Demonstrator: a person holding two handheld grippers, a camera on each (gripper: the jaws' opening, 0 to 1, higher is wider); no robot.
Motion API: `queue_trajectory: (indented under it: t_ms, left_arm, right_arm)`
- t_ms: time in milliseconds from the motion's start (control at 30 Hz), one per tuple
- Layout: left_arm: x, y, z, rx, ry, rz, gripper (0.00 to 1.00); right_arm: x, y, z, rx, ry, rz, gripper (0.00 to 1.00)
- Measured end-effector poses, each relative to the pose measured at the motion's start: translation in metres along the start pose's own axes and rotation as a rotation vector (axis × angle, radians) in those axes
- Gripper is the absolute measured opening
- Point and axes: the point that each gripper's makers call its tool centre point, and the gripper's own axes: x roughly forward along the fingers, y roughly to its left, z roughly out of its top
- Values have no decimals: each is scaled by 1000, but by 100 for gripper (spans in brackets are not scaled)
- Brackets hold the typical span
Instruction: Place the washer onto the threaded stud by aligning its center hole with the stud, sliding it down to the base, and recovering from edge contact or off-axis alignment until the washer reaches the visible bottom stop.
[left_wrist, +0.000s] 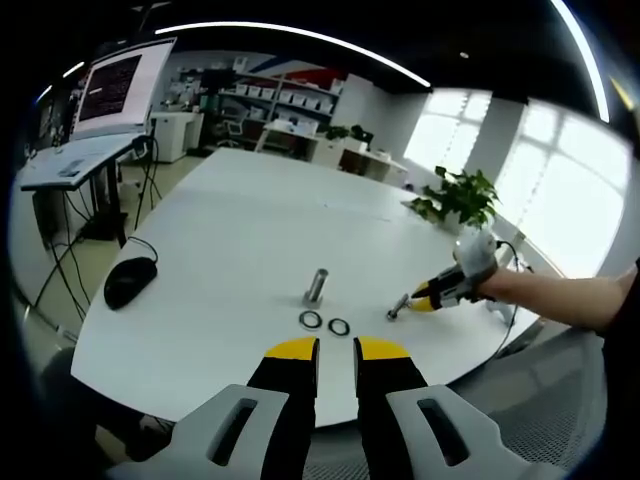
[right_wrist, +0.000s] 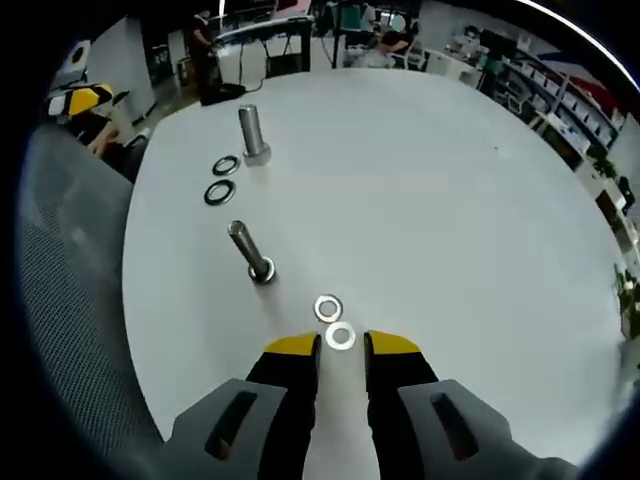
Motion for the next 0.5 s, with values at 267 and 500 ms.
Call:
queue_trajectory:
  t_ms: [267,500]
  left_arm:
    - [0,1,1,-2,-5,2,11]
    - [0,1,1,-4,-5,3,11]
  right_arm:
    - [1,0,2,52,-20,6,19]
    - [3,0,1,88,-23,13,17]
